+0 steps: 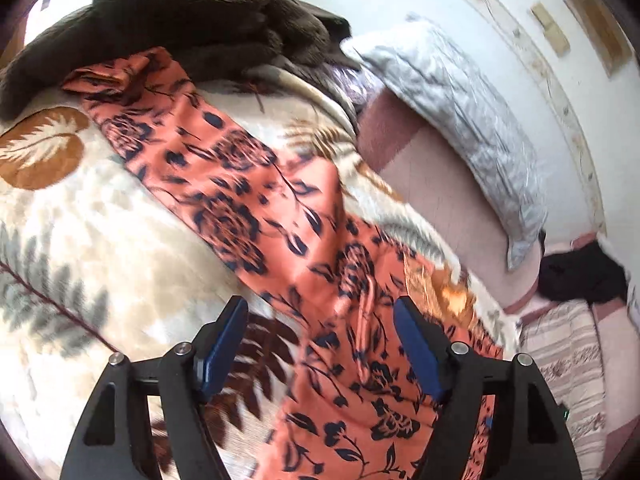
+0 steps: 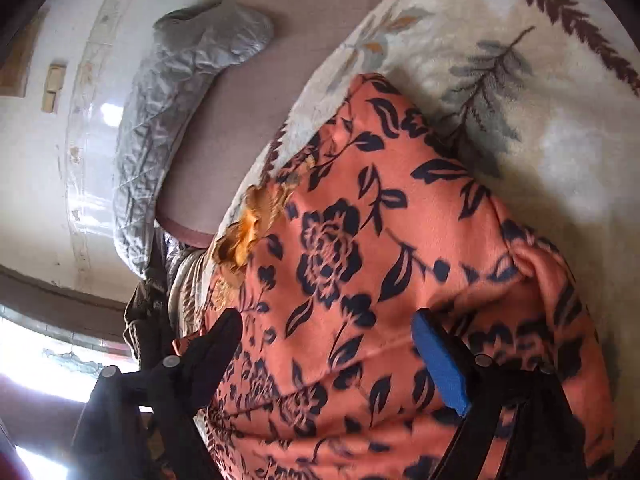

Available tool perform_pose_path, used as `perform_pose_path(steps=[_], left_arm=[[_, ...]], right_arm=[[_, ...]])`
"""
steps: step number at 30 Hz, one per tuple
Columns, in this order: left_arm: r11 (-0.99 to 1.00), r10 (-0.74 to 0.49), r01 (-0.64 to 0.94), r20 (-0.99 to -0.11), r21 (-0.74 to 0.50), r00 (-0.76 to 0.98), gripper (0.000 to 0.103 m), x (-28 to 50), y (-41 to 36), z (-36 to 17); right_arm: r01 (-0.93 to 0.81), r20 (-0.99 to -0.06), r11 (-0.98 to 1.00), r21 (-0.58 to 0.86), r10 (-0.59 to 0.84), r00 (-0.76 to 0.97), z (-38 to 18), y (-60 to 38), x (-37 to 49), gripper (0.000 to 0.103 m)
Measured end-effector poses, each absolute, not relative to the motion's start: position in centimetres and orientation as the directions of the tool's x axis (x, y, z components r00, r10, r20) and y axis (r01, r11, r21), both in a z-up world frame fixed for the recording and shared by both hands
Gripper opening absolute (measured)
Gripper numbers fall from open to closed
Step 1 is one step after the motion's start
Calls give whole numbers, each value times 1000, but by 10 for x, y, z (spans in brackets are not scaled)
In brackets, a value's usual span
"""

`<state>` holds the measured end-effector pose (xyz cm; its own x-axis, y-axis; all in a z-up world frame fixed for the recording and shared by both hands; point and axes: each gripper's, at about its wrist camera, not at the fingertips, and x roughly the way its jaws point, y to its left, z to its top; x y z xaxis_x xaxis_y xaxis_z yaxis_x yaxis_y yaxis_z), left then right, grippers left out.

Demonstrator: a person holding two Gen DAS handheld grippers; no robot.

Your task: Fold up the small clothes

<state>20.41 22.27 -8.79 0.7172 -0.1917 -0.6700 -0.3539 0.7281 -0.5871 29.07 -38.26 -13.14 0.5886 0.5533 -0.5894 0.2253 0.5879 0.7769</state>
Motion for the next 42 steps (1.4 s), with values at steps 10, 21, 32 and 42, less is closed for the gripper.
perform_pose_path(steps=[10,21,32,42], left_arm=[[418,-105,-601,-694,-681,713,71,233,399,-147],[518,35,-702,-808,-488,588,5,276,389,-141],[996,8,-50,-480,-73,877,5,265,49,28],[969,-181,245,-774,-34,607,63,261,-86,-99]], right_arm=[[-64,-546,692,719,619,564,-104,-293,195,90],[-120,-543,704,700,634,550,-110,-282,200,90],[-23,-519,713,701,531,670,-103,-341,197,90],[30,-499,677,735,511,700,-98,-380,193,90]])
